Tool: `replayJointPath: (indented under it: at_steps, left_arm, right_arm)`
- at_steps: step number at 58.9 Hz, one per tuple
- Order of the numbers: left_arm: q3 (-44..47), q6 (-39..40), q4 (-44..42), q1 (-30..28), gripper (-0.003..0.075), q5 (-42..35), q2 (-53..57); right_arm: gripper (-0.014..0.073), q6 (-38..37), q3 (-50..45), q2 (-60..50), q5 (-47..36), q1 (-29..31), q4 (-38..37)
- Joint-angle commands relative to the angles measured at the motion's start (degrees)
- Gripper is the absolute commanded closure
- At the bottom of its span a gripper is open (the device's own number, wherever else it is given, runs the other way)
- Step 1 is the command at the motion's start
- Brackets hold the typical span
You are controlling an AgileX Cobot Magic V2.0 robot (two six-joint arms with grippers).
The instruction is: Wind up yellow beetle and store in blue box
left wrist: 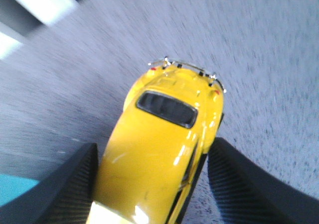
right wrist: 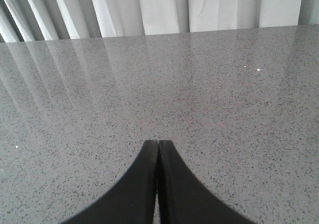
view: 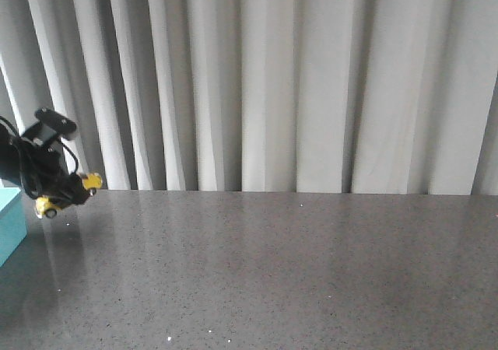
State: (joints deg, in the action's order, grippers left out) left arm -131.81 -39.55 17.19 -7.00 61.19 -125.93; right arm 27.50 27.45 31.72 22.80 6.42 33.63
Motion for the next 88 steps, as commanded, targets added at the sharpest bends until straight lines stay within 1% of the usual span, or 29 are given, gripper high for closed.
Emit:
replayJointPath:
  at_steps: [1, 8, 16, 22, 28, 35, 38, 47, 52, 57, 61, 68, 76, 82, 88]
  left_arm:
    - [-3.1, 3.8, -0.2, -1.5, 0.0727, -4.6, 8.7]
    - [-3.1, 9.2, -5.7, -5.3, 0.0727, -6.2, 13.7]
    - [-3.1, 16.8, -10.9, -12.6, 0.0727, -5.4, 15.7]
    - [-2.1, 20.8, -10.5, -17.7, 0.0727, -3.7, 14.4]
    - [2.7, 21.7, -6.6, -21.1, 0.0726, -4.9, 12.5]
    - [8.9, 20.4, -1.9, -22.0, 0.0726, -6.7, 9.8]
    - [10.3, 19.2, -1.7, -21.9, 0.0726, -6.7, 8.5]
    - [11.4, 19.7, -2.2, -21.6, 0.0719, -5.4, 4.8]
    - [11.4, 20.4, -1.8, -21.6, 0.0701, -4.7, 3.6]
    - [11.4, 20.4, -0.8, -21.6, 0.0667, -4.8, 3.6]
    - [11.4, 20.4, 0.1, -21.6, 0.0625, -5.0, 3.6]
    - [11.2, 20.4, 1.2, -21.6, 0.0525, -4.8, 3.7]
    - [11.2, 21.5, 1.2, -21.6, 0.0364, -4.3, 3.8]
    - [11.2, 23.8, 1.2, -21.6, 0.0265, -3.9, 3.8]
    - [11.1, 24.9, 1.2, -21.6, 0.0221, -3.3, 4.1]
  right_arm:
    - [0.0601, 0.5, 1.5, 0.0, -3.2, -0.1, 1.0]
    - [0.0601, 0.5, 1.5, 0.0, -3.2, -0.1, 1.0]
    - [0.0601, 0.5, 1.5, 0.0, -3.2, -0.1, 1.0]
    - [0.0601, 0.5, 1.5, 0.0, -3.2, -0.1, 1.0]
    - [0.0601, 0.5, 1.5, 0.0, -3.2, -0.1, 1.0]
    - [0.0601, 0.5, 1.5, 0.0, -3.2, -0.1, 1.0]
    - [0.0601, 0.5, 1.5, 0.0, -3.2, -0.1, 1.0]
    - [0.0601, 0.5, 1.5, 0.0, -3.2, -0.1, 1.0]
    - [0.0601, 0.5, 1.5, 0.0, -3.2, -0.1, 1.0]
    - [0.0601, 0.5, 1.5, 0.0, -3.2, -0.1, 1.0]
    - [0.0601, 0.5, 1.5, 0.0, -3.2, -0.1, 1.0]
    - [0.0601, 0.5, 1.5, 0.0, -3.2, -0.1, 1.0]
    - [0.0601, 0.5, 1.5, 0.0, -3.2, 0.0, 1.1]
    - [0.0601, 0.5, 1.5, 0.0, -3.2, 0.0, 1.1]
    - [0.0601, 0.5, 1.5, 0.0, -3.2, 0.0, 1.1]
